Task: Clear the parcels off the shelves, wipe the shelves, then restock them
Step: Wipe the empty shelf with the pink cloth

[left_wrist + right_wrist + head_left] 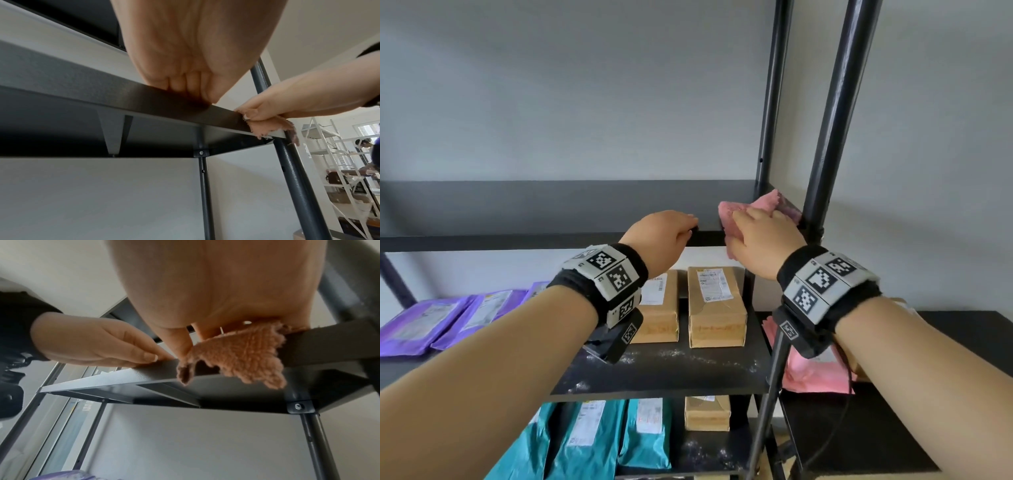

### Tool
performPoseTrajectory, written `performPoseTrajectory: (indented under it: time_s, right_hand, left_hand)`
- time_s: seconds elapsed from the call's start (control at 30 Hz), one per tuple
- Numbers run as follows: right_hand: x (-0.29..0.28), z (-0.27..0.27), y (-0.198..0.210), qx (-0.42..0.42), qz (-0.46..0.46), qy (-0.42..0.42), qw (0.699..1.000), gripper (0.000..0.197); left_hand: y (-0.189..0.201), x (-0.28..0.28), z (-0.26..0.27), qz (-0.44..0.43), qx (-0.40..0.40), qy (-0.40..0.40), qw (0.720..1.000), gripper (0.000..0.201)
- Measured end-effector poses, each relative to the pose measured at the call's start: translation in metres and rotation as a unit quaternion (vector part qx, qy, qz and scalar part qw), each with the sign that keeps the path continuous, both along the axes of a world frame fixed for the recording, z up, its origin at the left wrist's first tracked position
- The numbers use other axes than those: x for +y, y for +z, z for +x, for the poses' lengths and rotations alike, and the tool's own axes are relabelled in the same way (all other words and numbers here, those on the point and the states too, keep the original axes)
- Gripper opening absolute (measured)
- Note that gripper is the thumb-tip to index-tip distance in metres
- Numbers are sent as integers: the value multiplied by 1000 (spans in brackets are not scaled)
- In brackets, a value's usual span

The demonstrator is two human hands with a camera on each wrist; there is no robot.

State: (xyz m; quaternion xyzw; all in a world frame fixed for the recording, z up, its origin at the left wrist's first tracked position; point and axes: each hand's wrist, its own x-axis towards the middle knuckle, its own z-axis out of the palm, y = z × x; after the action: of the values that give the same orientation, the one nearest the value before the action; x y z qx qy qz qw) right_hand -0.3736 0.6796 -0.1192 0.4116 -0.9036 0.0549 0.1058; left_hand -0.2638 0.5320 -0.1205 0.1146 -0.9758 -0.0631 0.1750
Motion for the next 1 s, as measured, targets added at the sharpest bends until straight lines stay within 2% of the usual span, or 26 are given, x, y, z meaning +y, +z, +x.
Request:
performPoseTrajectory:
  time_s: [0.17,0.37,0.53,1.0]
  right_hand:
    - [-25,11,-2,23,-3,71,997,53]
    - [-86,51,-6,60,11,128,990,52]
    - [-133,91,-8,68,7,136,988,52]
    - [-286,220,-9,51,-5,93,994,52]
  left_hand:
    - [-2,-27,29,8,79,50,996,38]
    - [-10,-70,82,-30,84,134,987,37]
    - [-14,-114,132,-39,80,164,982,38]
    - [-15,-269,260,-54,27,163,985,41]
